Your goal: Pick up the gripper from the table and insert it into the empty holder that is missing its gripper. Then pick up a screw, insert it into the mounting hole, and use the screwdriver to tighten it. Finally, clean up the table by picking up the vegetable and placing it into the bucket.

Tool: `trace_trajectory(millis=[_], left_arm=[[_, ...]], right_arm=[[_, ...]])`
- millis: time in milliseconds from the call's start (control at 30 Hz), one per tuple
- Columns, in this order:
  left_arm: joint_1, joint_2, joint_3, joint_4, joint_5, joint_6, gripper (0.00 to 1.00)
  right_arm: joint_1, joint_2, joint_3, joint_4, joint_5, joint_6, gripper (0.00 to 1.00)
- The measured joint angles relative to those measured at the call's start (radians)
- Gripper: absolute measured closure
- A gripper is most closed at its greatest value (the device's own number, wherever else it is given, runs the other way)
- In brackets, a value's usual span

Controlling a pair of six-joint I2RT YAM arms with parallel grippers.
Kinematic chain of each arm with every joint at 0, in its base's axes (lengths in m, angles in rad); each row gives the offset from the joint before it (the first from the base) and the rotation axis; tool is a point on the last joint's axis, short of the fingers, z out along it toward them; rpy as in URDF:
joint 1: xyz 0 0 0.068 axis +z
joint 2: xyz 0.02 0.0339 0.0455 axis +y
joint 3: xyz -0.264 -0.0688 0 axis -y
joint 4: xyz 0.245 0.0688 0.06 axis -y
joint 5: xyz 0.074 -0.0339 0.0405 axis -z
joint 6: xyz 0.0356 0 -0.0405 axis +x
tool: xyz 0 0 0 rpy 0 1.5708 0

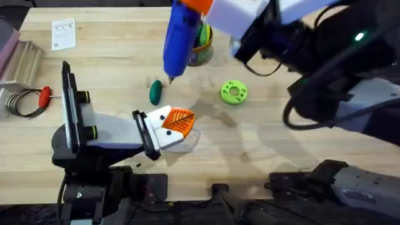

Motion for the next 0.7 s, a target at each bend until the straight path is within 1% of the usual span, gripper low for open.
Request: trace_trajectory(millis=[33, 67, 200, 333, 367, 500, 700], left_arm=[[0.000, 0.000, 0.000, 0.000, 0.000, 0.000, 0.992], [0.000, 0.000, 0.000, 0.000, 0.000, 0.000, 0.992], [0.000, 0.000, 0.000, 0.000, 0.000, 0.000, 0.992], [0.000, 0.000, 0.000, 0.000, 0.000, 0.000, 0.992], [0.000, 0.000, 0.000, 0.000, 0.000, 0.000, 0.992], [0.000, 0.000, 0.000, 0.000, 0.000, 0.000, 0.992], [0.000, 0.000, 0.000, 0.000, 0.000, 0.000, 0.992]], right_arm=[[0.008, 0.009, -0.012, 0.027, -0.004, 0.000, 0.978], [0.025, 0.042, -0.043, 0.109, -0.037, -0.001, 0.978], [0.032, 0.079, -0.049, 0.194, -0.113, -0.010, 0.978], [0.045, 0.092, -0.049, 0.206, -0.164, -0.036, 0.978], [0.067, 0.099, -0.049, 0.206, -0.183, -0.065, 0.978], [0.093, 0.102, -0.049, 0.225, -0.209, -0.100, 0.978], [0.101, 0.102, -0.049, 0.228, -0.246, -0.135, 0.978]])
